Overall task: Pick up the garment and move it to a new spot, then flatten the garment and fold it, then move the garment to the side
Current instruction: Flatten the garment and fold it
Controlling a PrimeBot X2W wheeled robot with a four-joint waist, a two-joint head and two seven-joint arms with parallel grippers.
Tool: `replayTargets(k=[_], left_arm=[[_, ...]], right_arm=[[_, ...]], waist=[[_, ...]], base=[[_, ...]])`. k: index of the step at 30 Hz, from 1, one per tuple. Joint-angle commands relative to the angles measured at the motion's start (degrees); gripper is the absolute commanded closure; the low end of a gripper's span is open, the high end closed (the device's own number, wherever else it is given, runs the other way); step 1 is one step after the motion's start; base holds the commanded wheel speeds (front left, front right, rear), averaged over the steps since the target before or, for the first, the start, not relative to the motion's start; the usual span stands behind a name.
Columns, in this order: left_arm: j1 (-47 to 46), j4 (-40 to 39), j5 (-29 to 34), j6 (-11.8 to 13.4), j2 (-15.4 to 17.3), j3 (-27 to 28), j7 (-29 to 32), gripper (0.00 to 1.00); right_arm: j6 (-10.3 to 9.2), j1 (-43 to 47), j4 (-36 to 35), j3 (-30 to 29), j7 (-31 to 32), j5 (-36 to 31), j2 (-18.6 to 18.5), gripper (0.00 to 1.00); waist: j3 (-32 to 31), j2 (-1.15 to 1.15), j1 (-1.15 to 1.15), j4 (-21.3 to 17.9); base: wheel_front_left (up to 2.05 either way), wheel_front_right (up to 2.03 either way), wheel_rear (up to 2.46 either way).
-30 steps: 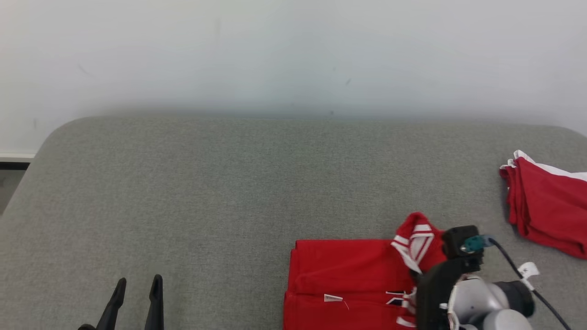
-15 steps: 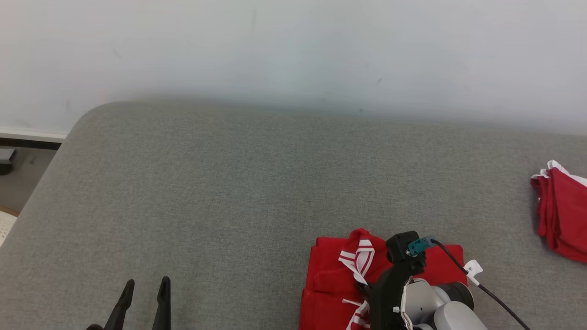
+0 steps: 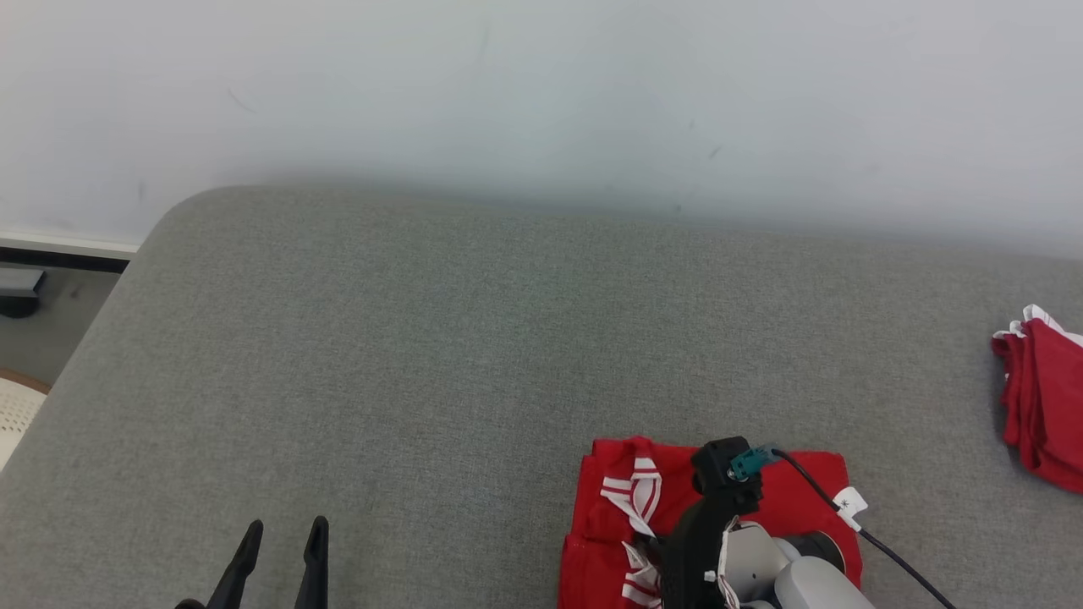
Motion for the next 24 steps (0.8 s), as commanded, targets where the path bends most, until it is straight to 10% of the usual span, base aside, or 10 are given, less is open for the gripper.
replayTargets(k=[1,2,3,4,14,24], left_arm=[[-0.69,0.16,-0.20,0.04,0.35,-0.09,0.14,0.00],[-0.69,0.16,-0.20,0.04,0.35,-0.09,0.14,0.00],[-0.73,0.24,-0.25,0.00,0.39,-0.12,0.12,0.00],[-0.72,0.33,-0.31,0.00,0.45,-0.14,0.11,0.00],[0.30,0.84,-0.85,0.22,1.00,0.08,-0.18,0.00],[0.58,0.81,-1.16,0.03,0.75,0.01,-0.98,0.00]], right_arm=[[-0.13,-0.99,0.65,0.24,-1.32,0.72,0.04,0.97],[-0.13,-0.99,0.65,0.24,-1.32,0.72,0.04,0.97],[-0.13,-1.18,0.83,0.58,-2.04,1.23,0.06,0.19],[-0.13,-1.27,1.04,0.75,-2.73,2.12,0.06,0.00],[-0.14,-3.37,-2.46,-1.30,-10.64,8.51,-0.01,0.00],[-0.13,3.89,-11.10,-20.27,-10.10,-10.13,0.12,0.00]], waist=[[-0.15,0.00,0.00,0.09],[-0.15,0.00,0.00,0.09],[-0.26,0.00,0.00,0.13],[-0.37,0.00,0.00,0.15],[-1.67,0.00,0.00,-0.50],[-1.58,0.00,0.00,-1.61]], base=[[0.00,0.00,0.00],[0.00,0.00,0.00],[0.00,0.00,0.00],[0.00,0.00,0.00],[0.00,0.00,0.00],[0.00,0.00,0.00]])
